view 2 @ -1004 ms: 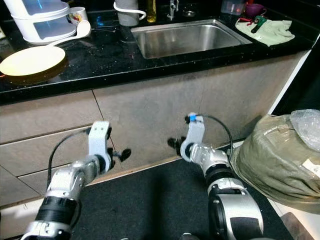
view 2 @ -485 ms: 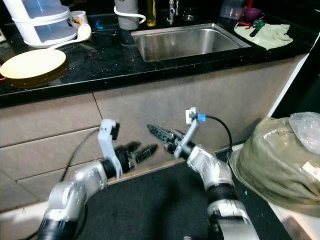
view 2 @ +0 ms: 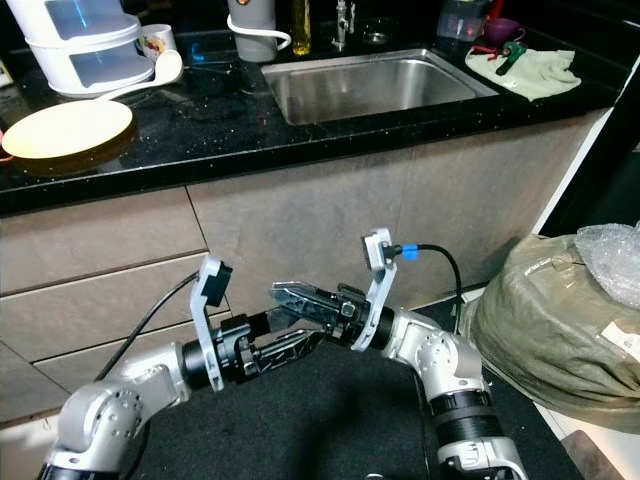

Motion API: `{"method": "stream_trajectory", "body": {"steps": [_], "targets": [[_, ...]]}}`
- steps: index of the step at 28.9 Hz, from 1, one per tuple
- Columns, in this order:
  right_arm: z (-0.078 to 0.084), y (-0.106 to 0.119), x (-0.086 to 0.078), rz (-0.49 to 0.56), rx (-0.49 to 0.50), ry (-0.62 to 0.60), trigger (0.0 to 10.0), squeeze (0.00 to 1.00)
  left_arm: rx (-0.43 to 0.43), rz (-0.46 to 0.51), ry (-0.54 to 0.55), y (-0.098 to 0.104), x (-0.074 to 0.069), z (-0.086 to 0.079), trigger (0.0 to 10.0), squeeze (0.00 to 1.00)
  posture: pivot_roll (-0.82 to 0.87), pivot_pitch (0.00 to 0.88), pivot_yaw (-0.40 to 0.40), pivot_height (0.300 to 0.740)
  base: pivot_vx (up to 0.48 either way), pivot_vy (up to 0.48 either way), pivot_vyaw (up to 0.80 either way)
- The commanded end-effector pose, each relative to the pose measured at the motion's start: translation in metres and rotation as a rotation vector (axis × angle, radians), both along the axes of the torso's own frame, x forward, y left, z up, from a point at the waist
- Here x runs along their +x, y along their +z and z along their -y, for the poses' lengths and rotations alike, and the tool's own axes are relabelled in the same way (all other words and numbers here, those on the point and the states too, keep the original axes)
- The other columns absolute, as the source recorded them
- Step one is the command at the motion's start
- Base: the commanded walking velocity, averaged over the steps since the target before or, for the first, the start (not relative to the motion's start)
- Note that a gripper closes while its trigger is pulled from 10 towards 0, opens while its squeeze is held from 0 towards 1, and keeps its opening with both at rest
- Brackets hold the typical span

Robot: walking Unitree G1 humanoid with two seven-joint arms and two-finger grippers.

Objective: Kitchen organization

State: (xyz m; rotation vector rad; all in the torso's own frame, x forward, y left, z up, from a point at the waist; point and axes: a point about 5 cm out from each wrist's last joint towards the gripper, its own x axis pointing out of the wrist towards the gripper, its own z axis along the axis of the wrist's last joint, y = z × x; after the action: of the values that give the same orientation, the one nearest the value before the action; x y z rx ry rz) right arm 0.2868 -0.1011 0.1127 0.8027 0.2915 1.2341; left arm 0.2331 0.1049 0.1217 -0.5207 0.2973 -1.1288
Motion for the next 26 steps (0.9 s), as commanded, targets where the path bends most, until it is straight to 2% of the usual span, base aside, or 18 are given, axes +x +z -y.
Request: {"method": "stream_trajectory", "body": {"steps": [1, 5, 6, 8, 11, 13, 22, 23, 26], "targets": [[0.002, 0.004, 0.005, 0.006, -0.005, -0.033, 10.0, 0.00, 0.003, 0.011, -0.025, 0.002, -0.003, 0.001, 10.0, 0.00, 0.01, 0.000, -0.019, 0.732, 0.000, 0.000, 0.00], [0.008, 0.004, 0.018, 0.021, -0.050, -0.188, 10.0, 0.00, 0.061, 0.006, 0.004, -0.005, -0.001, 0.000, 10.0, 0.00, 0.01, 0.000, -0.019, 0.732, 0.000, 0.000, 0.00], [0.014, 0.003, 0.027, 0.013, -0.068, -0.288, 10.0, 0.00, 0.089, 0.002, 0.058, -0.008, 0.005, -0.005, 10.0, 0.00, 0.01, 0.000, -0.020, 0.732, 0.000, 0.000, 0.00], [0.021, 0.002, 0.035, 0.000, -0.073, -0.377, 10.0, 0.00, 0.129, -0.011, 0.133, -0.012, 0.013, -0.011, 10.0, 0.00, 0.01, 0.000, -0.018, 0.732, 0.000, 0.000, 0.00], [0.028, 0.003, 0.041, -0.020, -0.076, -0.451, 10.0, 0.00, 0.202, -0.041, 0.272, -0.021, 0.028, -0.026, 10.0, 0.00, 0.01, 0.000, -0.020, 0.732, 0.000, 0.000, 0.00], [0.029, 0.003, 0.042, -0.020, -0.077, -0.458, 10.0, 0.00, 0.216, -0.048, 0.314, -0.022, 0.032, -0.032, 10.0, 0.00, 0.01, 0.000, -0.020, 0.732, 0.000, 0.000, 0.00], [0.031, 0.001, 0.043, -0.013, -0.107, -0.461, 10.0, 0.00, 0.233, -0.043, 0.318, -0.022, 0.032, -0.035, 10.0, 0.00, 0.01, 0.000, -0.020, 0.732, 0.000, 0.000, 0.00], [0.033, -0.003, 0.047, -0.018, -0.140, -0.507, 10.0, 0.00, 0.267, -0.049, 0.349, -0.026, 0.034, -0.037, 10.0, 0.00, 0.01, 0.000, -0.020, 0.732, 0.000, 0.000, 0.00], [0.035, -0.005, 0.049, -0.025, -0.158, -0.541, 10.0, 0.00, 0.293, -0.052, 0.386, -0.029, 0.037, -0.039, 10.0, 0.00, 0.01, 0.000, -0.020, 0.732, 0.000, 0.000, 0.00]]}}
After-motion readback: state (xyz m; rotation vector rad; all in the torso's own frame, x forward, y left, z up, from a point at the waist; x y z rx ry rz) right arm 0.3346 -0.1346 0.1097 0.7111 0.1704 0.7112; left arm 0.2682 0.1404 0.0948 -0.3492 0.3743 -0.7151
